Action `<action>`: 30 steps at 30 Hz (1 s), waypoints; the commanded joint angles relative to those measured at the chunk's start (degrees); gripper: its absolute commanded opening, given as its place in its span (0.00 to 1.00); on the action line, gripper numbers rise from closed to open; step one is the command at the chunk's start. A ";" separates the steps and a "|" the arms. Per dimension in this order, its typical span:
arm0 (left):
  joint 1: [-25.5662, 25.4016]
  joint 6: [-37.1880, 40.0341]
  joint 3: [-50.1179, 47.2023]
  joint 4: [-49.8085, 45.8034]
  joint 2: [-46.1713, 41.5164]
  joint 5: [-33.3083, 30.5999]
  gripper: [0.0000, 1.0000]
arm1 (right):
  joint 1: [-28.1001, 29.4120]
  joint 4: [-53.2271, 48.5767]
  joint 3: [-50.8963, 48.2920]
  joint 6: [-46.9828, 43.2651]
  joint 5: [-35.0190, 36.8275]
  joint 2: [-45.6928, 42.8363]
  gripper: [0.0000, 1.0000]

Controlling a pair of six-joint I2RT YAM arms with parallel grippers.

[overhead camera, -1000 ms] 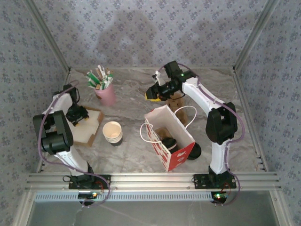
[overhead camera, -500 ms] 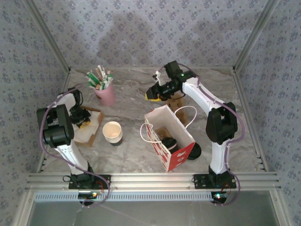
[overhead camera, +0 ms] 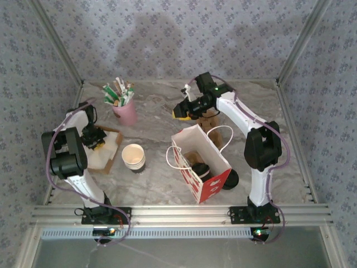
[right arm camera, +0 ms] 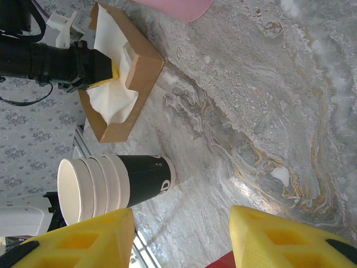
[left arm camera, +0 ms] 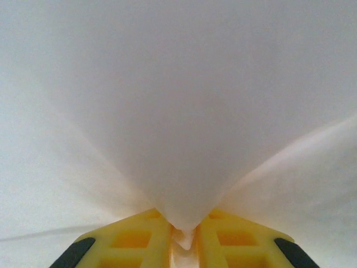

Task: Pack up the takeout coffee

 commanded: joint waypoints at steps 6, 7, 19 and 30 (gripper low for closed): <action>-0.24 -0.02 0.65 -1.89 -1.61 -0.84 0.17 | -0.24 -0.88 -0.76 -1.12 -0.29 -1.77 0.50; -0.25 -0.02 0.66 -1.89 -1.72 -0.80 0.17 | -0.22 -0.84 -0.77 -1.12 -0.40 -1.68 0.50; -0.24 0.42 1.06 -3.25 -4.13 -1.54 0.14 | -0.03 -0.69 -0.72 -0.94 -0.31 -1.70 0.50; -0.26 0.69 1.49 -4.18 -5.92 -1.96 0.04 | 0.05 -0.89 -0.62 -1.11 -0.16 -1.68 0.50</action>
